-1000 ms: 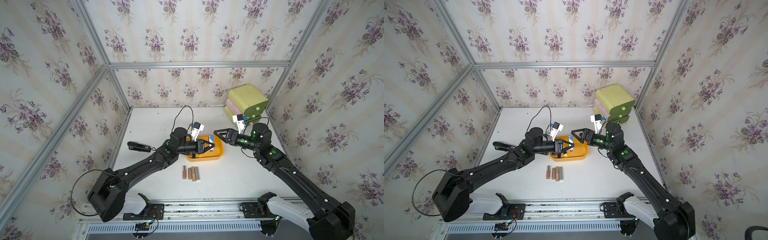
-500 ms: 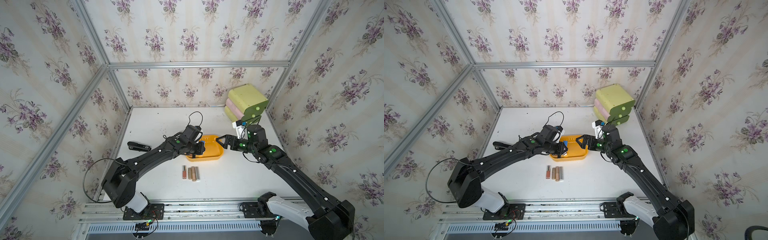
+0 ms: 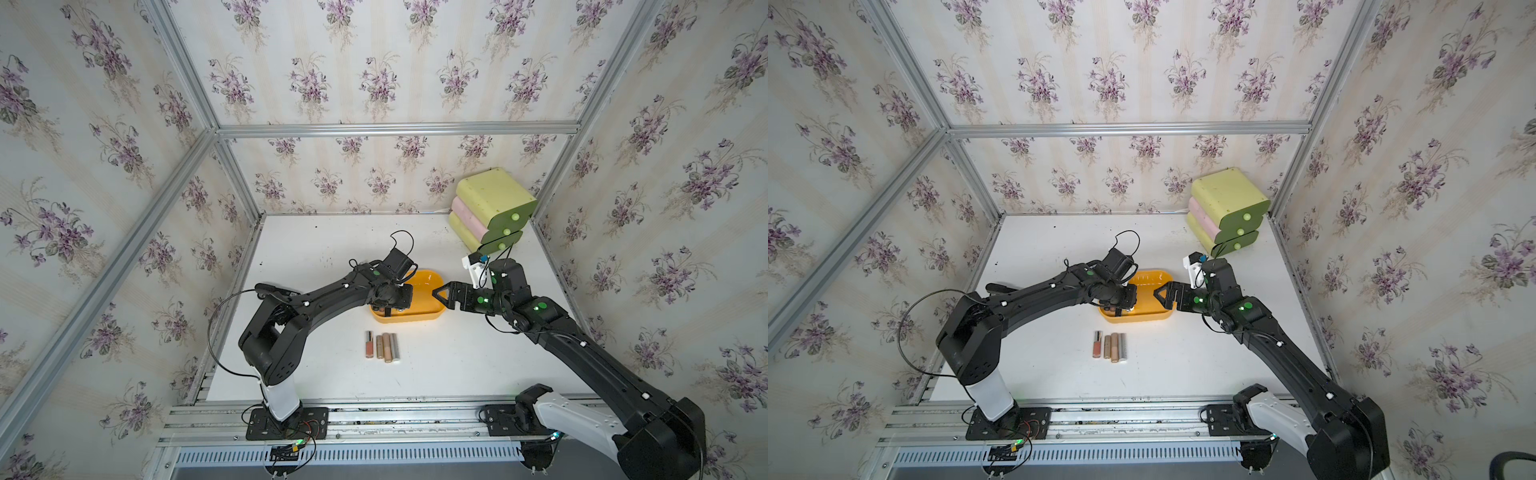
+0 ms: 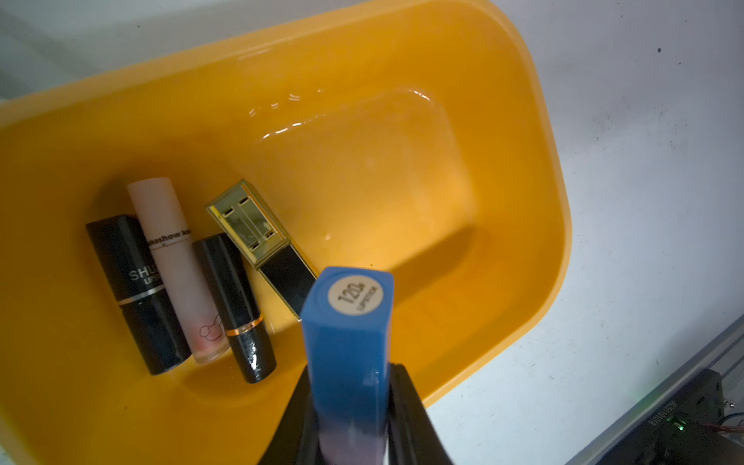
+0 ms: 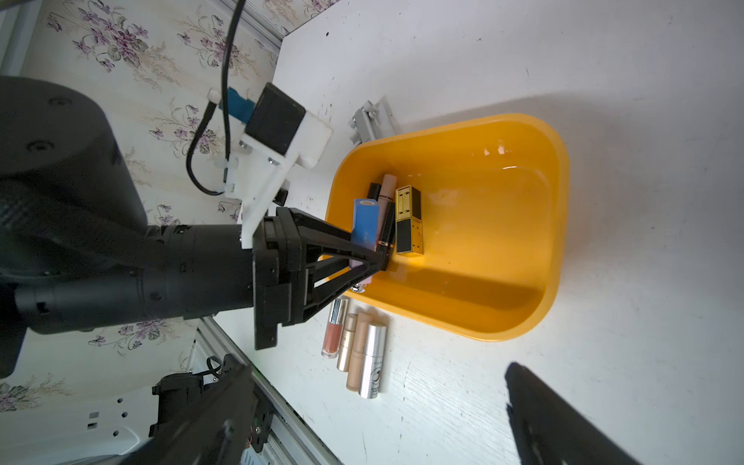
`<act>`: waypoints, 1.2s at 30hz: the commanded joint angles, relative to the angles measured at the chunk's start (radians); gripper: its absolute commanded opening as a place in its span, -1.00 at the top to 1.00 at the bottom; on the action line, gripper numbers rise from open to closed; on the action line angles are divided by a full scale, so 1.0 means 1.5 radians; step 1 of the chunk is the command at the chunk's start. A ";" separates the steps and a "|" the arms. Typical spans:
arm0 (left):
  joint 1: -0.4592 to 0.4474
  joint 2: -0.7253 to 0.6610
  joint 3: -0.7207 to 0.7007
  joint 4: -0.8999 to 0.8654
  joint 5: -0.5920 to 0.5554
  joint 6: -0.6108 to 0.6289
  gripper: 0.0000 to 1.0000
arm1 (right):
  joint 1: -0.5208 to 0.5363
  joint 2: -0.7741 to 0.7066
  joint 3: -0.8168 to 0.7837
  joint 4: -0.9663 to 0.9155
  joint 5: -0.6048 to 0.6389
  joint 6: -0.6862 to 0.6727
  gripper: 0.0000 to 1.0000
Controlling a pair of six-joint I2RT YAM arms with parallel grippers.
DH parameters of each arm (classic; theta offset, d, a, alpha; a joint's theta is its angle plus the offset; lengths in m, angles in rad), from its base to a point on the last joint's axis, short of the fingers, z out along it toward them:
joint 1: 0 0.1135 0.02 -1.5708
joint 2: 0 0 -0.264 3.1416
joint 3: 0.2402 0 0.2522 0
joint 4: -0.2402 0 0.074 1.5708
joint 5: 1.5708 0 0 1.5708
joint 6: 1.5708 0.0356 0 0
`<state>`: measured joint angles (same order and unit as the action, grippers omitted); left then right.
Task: Put the lipstick into the storage box
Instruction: Place the lipstick in the storage box.
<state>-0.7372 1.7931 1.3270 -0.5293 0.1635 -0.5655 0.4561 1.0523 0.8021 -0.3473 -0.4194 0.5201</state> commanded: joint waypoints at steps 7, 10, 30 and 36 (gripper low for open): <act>0.001 0.070 0.050 -0.017 -0.005 -0.012 0.92 | 0.000 -0.007 -0.006 -0.007 0.015 -0.027 -0.99; 0.001 0.085 0.057 -0.016 -0.005 -0.013 0.92 | 0.000 -0.009 -0.009 -0.009 0.019 -0.030 -0.99; 0.003 0.150 0.087 -0.020 -0.004 -0.011 0.72 | 0.000 -0.022 -0.020 -0.020 0.030 -0.036 -0.99; 0.002 0.155 0.091 -0.020 -0.001 -0.010 0.62 | 0.001 -0.024 -0.022 -0.021 0.032 -0.034 -0.99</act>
<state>-0.7338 2.0140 1.4628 -0.5400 0.1650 -0.5838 0.4557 1.0214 0.7681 -0.3706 -0.3790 0.4728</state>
